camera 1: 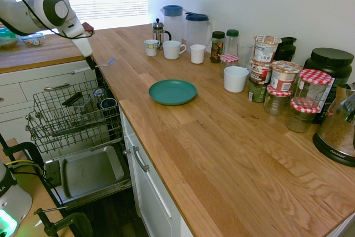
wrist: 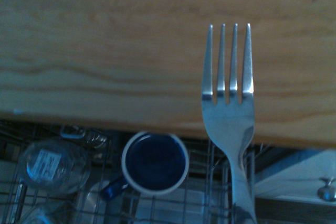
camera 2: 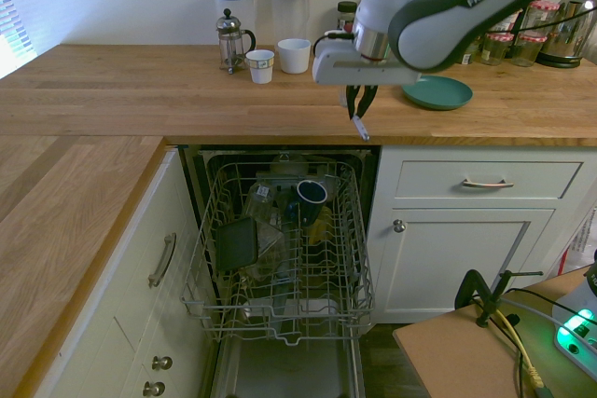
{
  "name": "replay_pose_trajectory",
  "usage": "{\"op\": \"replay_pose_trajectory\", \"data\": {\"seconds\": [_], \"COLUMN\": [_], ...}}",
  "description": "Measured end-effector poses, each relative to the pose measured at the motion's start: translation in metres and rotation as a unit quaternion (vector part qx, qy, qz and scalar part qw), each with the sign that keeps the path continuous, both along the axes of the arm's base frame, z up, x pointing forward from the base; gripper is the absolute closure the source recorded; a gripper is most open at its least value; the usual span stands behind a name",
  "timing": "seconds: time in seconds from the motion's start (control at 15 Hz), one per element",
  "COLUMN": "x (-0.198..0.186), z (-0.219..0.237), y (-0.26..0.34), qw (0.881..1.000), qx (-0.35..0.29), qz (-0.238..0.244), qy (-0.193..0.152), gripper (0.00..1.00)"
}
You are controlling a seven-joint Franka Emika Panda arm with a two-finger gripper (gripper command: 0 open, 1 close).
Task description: Put the fork in the dishwasher
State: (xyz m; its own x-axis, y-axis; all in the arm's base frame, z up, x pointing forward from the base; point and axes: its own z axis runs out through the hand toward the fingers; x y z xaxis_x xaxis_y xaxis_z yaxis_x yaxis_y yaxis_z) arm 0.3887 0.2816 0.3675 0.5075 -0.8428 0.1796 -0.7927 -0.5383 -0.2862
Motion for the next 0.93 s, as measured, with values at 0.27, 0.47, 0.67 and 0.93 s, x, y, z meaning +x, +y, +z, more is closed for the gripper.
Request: {"op": "replay_pose_trajectory", "data": {"seconds": [0.27,0.47,0.67,0.93], "x": [-0.064,-0.084,-0.092,-0.066], "z": [-0.064,-0.098,-0.134,-0.168], "y": [0.04,0.052,0.063,0.073], "qw": [1.0,0.998,0.998,0.998], "qx": [0.023,0.041,0.046,0.046], "qz": [-0.02,-0.041,-0.043,-0.037], "qy": [-0.002,0.001,0.011,0.038], "gripper": [1.0,1.0,1.0,1.0]}}
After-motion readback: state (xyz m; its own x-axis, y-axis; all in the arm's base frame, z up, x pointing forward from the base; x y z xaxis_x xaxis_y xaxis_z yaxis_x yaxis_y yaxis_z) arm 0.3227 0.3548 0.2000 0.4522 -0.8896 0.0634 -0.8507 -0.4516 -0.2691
